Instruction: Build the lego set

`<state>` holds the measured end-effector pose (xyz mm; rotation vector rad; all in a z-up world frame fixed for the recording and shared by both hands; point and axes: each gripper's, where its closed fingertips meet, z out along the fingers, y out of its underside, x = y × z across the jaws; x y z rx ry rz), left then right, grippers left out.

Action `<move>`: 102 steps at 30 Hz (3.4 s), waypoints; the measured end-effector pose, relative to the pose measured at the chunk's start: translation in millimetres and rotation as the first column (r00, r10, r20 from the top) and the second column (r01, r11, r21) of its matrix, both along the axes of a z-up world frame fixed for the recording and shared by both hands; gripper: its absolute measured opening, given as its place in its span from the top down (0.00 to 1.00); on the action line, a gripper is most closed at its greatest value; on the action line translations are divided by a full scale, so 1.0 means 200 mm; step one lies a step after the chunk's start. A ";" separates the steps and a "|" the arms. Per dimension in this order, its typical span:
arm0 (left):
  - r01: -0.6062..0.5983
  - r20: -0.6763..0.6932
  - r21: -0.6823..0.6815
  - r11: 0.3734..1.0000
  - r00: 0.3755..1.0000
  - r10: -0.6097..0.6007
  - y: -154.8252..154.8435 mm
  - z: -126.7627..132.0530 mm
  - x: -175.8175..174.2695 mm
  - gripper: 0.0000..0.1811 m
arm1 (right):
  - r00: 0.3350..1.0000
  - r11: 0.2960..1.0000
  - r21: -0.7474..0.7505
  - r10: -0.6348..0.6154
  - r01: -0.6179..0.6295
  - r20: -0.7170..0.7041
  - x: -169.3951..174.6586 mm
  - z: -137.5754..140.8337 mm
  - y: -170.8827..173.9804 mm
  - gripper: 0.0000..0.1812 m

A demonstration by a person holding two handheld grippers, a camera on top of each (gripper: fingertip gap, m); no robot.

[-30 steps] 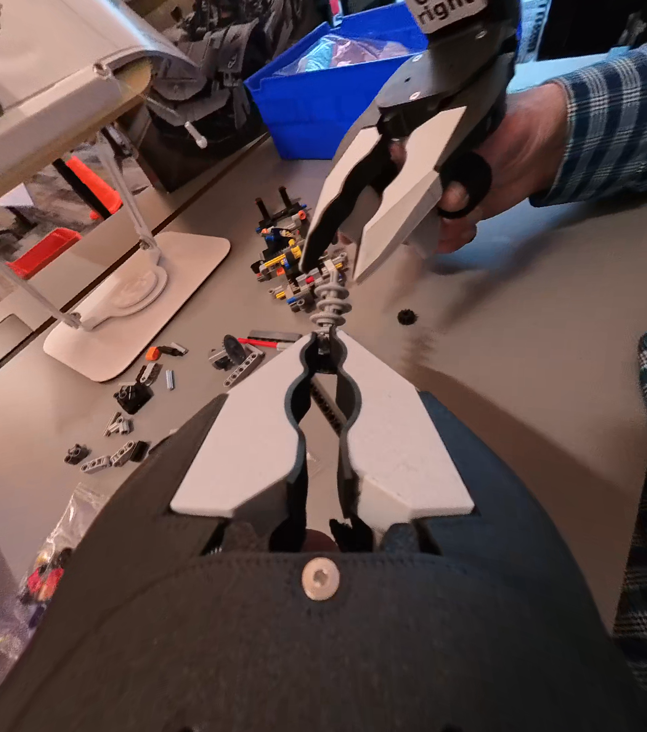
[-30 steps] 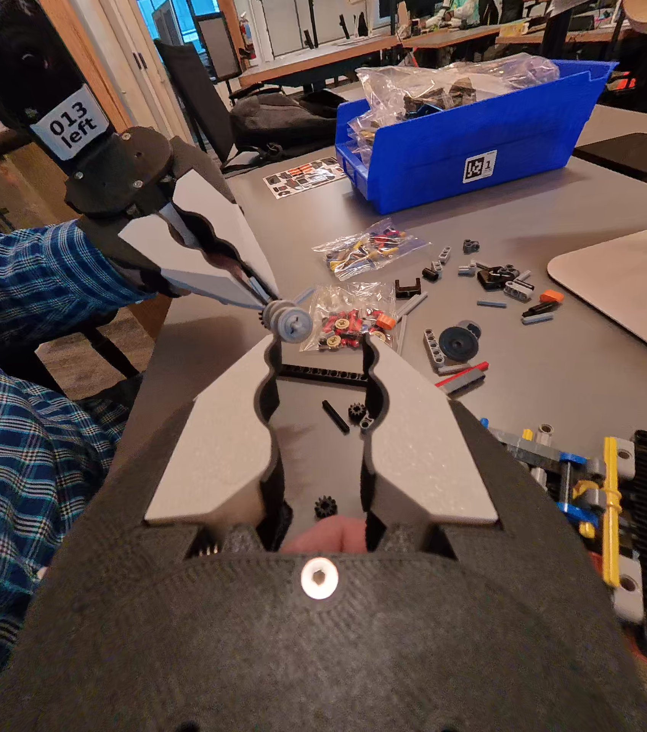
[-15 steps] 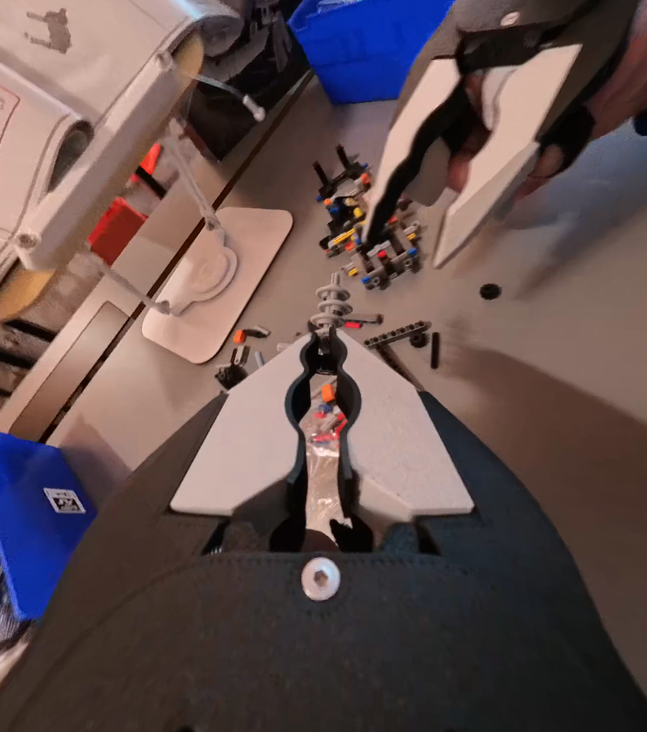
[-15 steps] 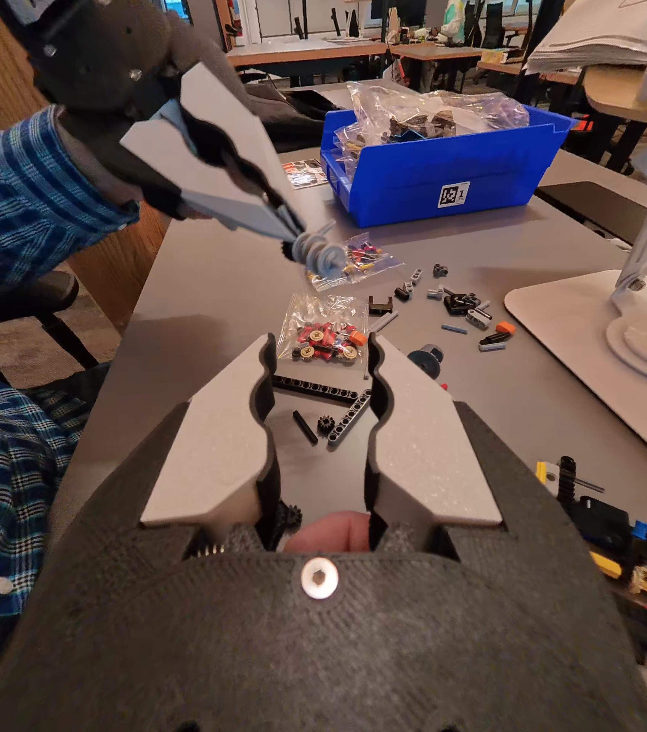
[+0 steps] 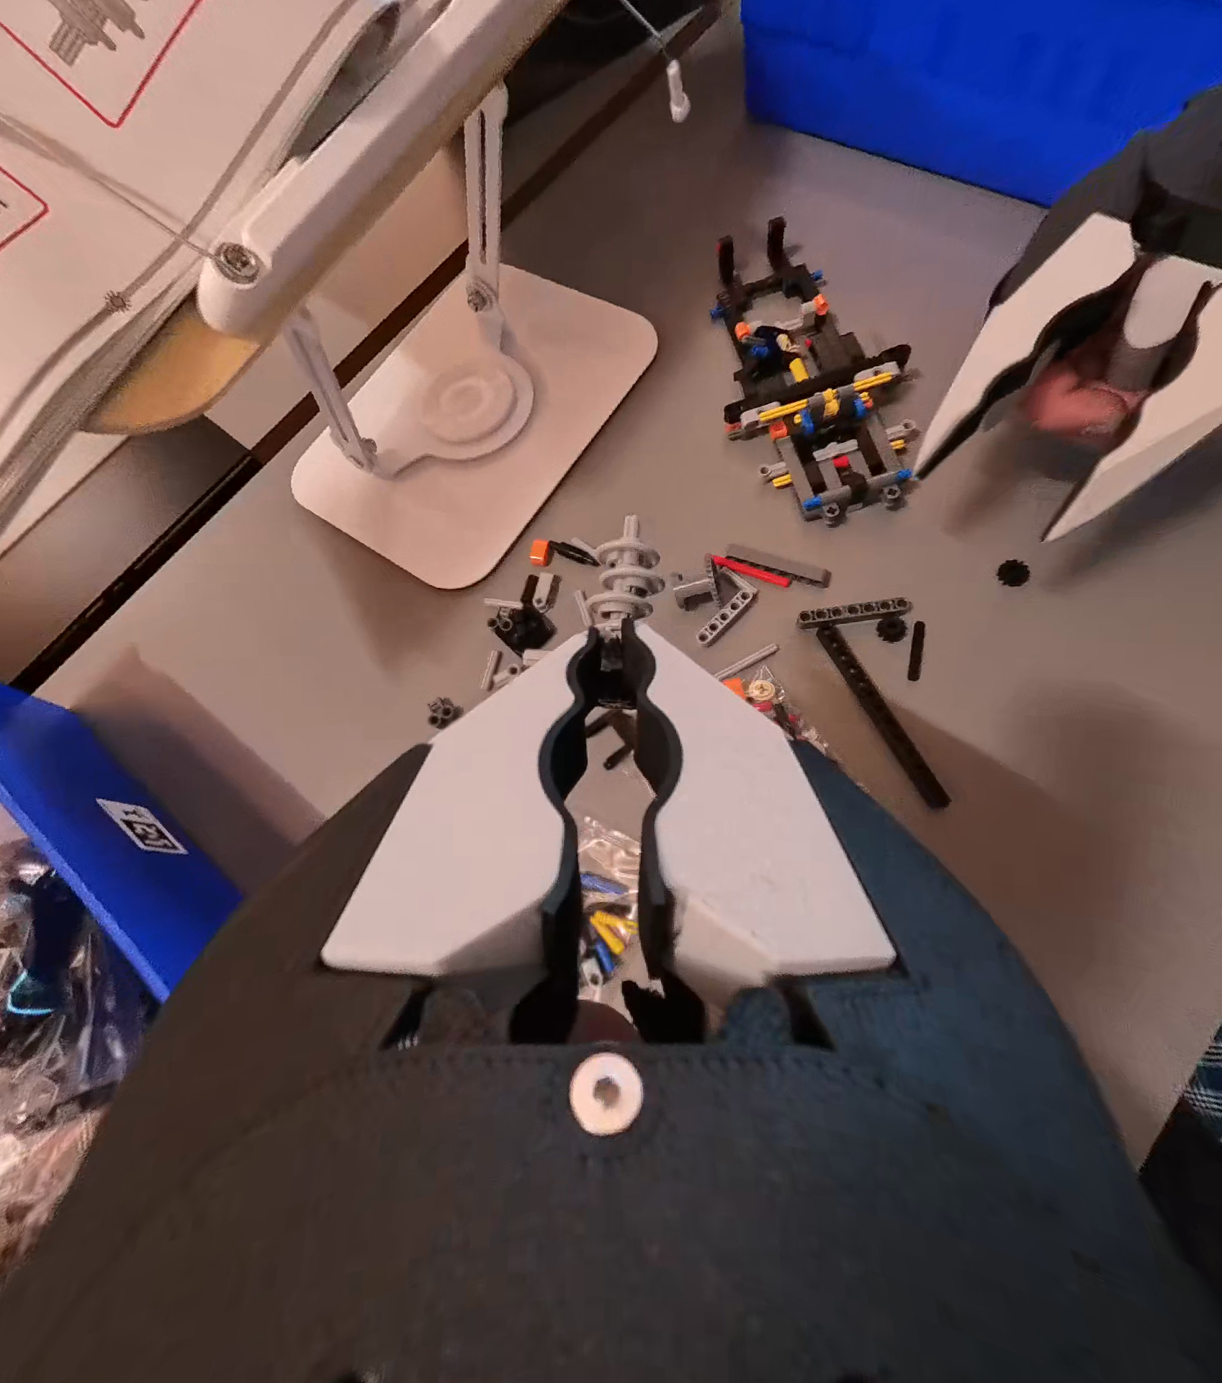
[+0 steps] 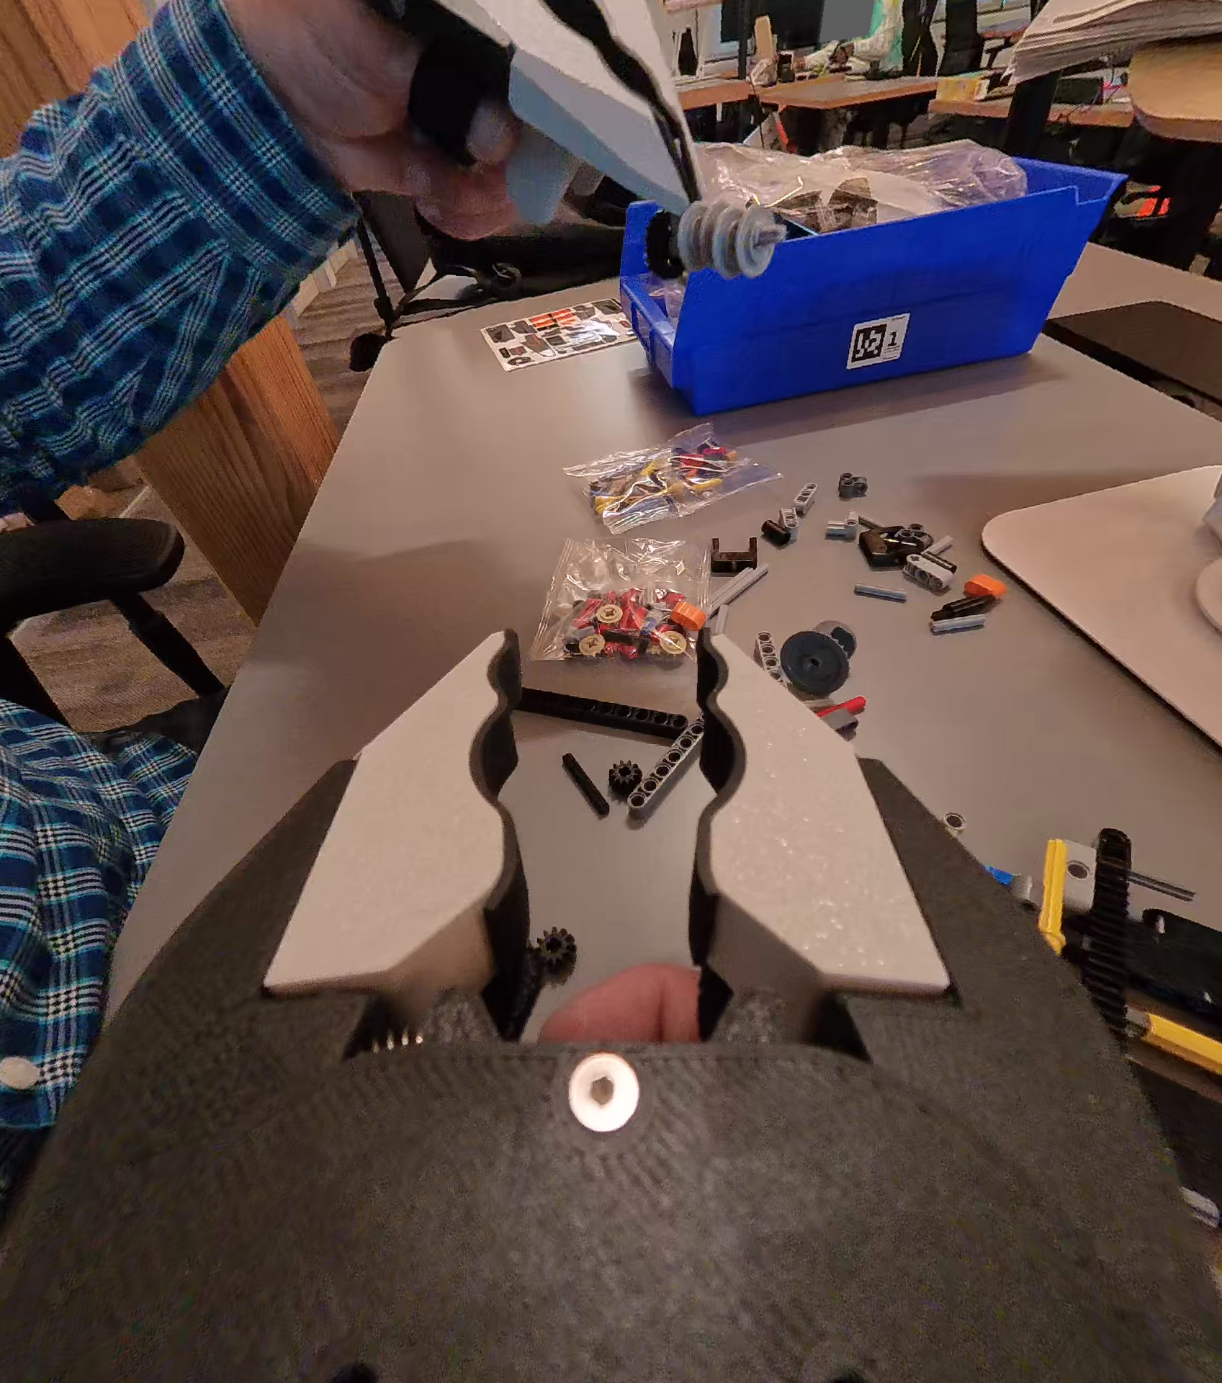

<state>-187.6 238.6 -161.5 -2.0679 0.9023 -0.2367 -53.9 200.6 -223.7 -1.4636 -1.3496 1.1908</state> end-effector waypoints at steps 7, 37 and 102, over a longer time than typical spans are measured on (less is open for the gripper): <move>-0.018 0.037 -0.032 0.999 0.999 0.019 0.05 0.04 -0.02 0.99 | 1.000 1.000 -0.012 0.005 -0.005 -0.009 0.01 0.00 0.00 0.75; 0.261 0.055 -0.091 0.961 0.965 -0.257 -0.05 0.19 0.30 0.99 | 0.996 0.938 0.345 0.055 -0.028 -0.068 -0.28 0.46 0.16 0.82; 0.087 0.692 0.506 0.858 0.553 -0.464 -0.02 0.49 0.50 0.90 | 0.907 0.991 0.133 0.072 -0.018 -0.415 -0.11 0.80 0.18 0.80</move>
